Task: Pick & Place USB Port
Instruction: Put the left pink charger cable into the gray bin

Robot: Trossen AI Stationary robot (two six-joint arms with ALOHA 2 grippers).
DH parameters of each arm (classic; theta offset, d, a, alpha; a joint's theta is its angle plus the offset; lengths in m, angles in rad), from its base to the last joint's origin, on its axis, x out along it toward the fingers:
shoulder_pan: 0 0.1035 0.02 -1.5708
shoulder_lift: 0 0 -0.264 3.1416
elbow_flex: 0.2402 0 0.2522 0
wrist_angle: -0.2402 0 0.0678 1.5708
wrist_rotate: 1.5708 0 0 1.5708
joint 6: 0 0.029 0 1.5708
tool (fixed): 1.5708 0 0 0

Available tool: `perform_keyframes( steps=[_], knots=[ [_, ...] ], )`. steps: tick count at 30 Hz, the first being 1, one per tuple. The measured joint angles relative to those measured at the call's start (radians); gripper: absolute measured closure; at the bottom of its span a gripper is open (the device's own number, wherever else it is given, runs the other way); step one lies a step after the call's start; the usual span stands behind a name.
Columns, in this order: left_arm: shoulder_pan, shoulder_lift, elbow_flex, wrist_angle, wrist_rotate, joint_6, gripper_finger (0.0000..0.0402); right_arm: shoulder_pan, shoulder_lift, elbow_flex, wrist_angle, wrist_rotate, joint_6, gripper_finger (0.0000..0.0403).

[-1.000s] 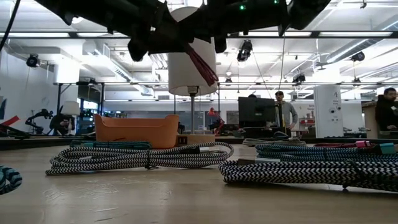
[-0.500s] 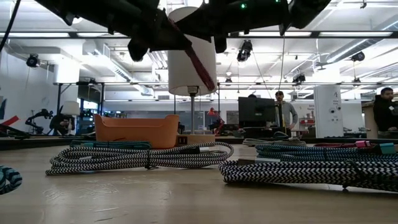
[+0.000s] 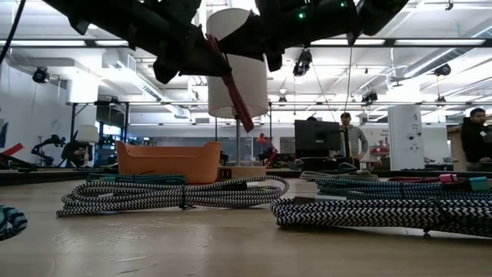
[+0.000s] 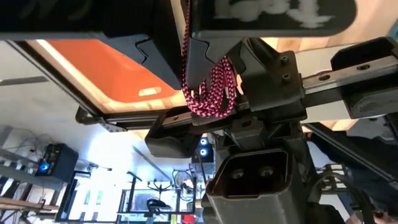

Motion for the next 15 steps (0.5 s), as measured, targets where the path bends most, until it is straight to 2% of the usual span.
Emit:
perform_keyframes(
  steps=[7,15],
  knots=[
    [0.000,0.000,0.000,-0.007,-0.004,0.003,0.0385,0.000,0.000,-0.002,0.011,-0.001,-0.133,0.0390],
    [0.000,-0.001,0.000,-0.010,-0.003,0.003,0.0384,0.000,0.001,-0.002,0.015,-0.001,-0.068,0.0390]
  ],
)
